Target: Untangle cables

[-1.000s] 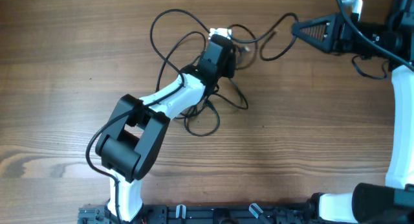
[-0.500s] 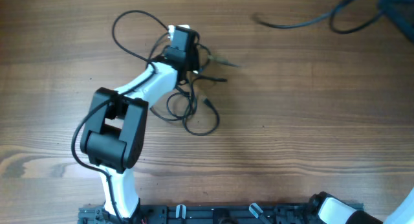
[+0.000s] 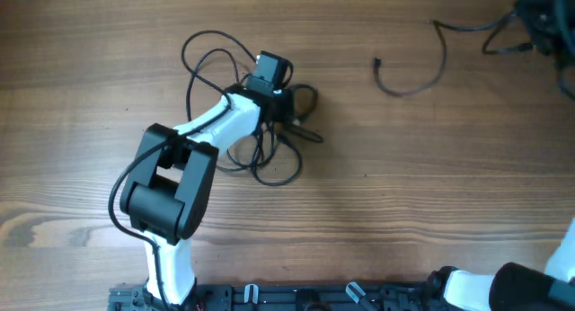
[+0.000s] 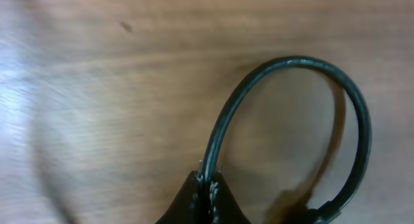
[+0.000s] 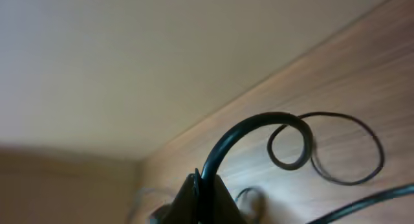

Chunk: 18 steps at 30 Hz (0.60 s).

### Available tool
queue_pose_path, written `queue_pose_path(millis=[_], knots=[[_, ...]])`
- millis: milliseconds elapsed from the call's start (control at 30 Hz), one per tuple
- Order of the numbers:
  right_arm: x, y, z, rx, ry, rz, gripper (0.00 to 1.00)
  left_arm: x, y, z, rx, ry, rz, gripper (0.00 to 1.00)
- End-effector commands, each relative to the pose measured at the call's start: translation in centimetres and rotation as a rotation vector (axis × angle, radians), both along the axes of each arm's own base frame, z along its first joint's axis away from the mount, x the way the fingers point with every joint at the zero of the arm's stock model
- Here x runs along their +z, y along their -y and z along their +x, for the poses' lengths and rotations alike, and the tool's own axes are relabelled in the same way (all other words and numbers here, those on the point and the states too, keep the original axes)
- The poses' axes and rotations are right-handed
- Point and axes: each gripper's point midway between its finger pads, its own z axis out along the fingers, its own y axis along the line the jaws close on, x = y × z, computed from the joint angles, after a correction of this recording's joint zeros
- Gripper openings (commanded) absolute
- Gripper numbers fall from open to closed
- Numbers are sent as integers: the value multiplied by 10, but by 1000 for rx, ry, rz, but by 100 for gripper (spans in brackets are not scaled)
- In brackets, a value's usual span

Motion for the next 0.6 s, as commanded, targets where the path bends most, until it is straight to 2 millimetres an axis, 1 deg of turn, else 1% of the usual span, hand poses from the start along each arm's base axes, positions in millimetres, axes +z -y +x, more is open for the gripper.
queue_pose_path(millis=[0,33,67,100,133,167,200,233,300,333,367,400,467,500,533,567], knots=[[-23,39,37,-211,-33,-139,4,-6,8,-16,-33,-45,-1,4],[-33,67,61,-321,-21,-168,5,-6,9,-18,-32,-50,-2,4],[-35,84,68,-380,-11,-193,5,-6,10,-18,-33,-50,-2,4],[-36,105,71,-451,-1,-222,5,-6,10,-18,-32,-50,-2,4],[-34,126,70,-534,4,-231,5,-6,10,-18,-32,-50,-1,4],[-31,140,67,-589,10,-236,5,-6,10,-18,-32,-50,-2,4],[-24,165,61,-673,33,-266,5,-6,10,-18,-32,-50,-1,4],[-22,185,53,-744,31,-293,5,-7,10,-18,-32,-50,-1,4],[-27,211,43,-821,9,-328,5,-7,10,-18,-32,-50,-2,4],[-30,218,45,-830,8,-327,5,-7,10,-18,-32,-51,-2,4],[-39,223,51,-830,3,-325,5,-7,10,-18,-32,-50,-2,4],[-61,229,63,-819,-28,-327,5,-7,10,-18,-32,-51,-2,4],[-105,232,82,-777,-94,-311,5,-7,10,-18,-32,-51,-1,4],[-164,231,98,-708,-193,-280,5,-7,10,-18,-32,-51,-1,4],[-186,229,102,-682,-235,-263,5,-7,10,-18,-32,-51,-1,4],[-202,227,102,-669,-269,-253,5,-7,10,-18,-32,-51,-1,4]])
